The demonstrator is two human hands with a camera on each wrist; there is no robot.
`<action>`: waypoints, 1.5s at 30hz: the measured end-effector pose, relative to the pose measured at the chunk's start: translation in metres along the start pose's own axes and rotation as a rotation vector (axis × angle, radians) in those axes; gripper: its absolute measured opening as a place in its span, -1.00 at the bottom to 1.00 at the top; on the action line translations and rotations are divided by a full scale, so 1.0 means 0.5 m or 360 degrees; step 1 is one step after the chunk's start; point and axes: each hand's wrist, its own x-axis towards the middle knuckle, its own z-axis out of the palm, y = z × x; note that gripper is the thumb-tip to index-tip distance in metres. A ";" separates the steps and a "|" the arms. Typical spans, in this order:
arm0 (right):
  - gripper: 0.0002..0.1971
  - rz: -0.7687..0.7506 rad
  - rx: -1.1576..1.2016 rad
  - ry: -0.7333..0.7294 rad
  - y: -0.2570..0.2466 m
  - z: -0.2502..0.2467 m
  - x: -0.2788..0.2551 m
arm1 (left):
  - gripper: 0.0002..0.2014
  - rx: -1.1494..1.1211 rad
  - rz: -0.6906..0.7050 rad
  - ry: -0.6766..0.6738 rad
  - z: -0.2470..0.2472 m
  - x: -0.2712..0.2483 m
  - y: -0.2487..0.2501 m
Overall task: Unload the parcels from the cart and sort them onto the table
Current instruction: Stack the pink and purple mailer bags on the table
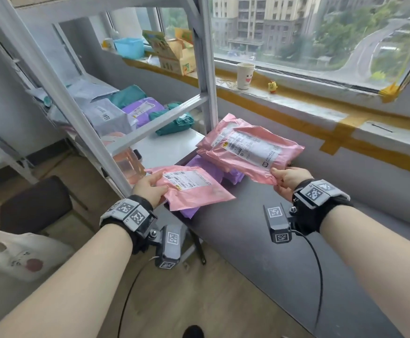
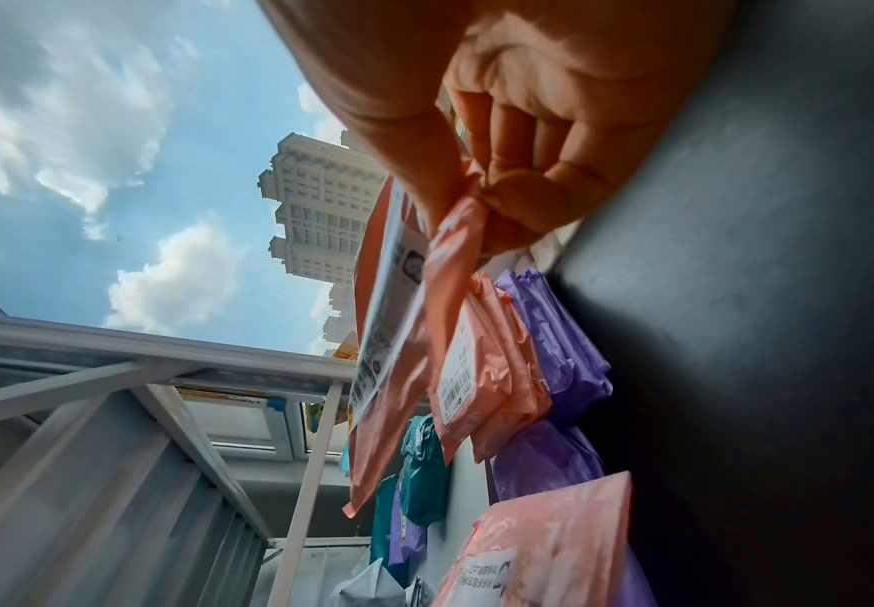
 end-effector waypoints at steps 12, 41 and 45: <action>-0.68 -0.0060 -0.0075 0.0026 0.025 0.090 0.021 | -0.21 0.0358 -0.0199 -0.0357 0.011 0.158 -0.070; -0.52 0.0018 -0.1842 0.0046 0.136 0.346 0.151 | -0.50 0.0251 -0.0610 -0.0356 -0.052 0.277 -0.207; -0.60 0.0250 -0.1593 0.0030 0.142 0.336 0.158 | -0.50 0.0282 -0.0593 -0.0304 -0.031 0.277 -0.209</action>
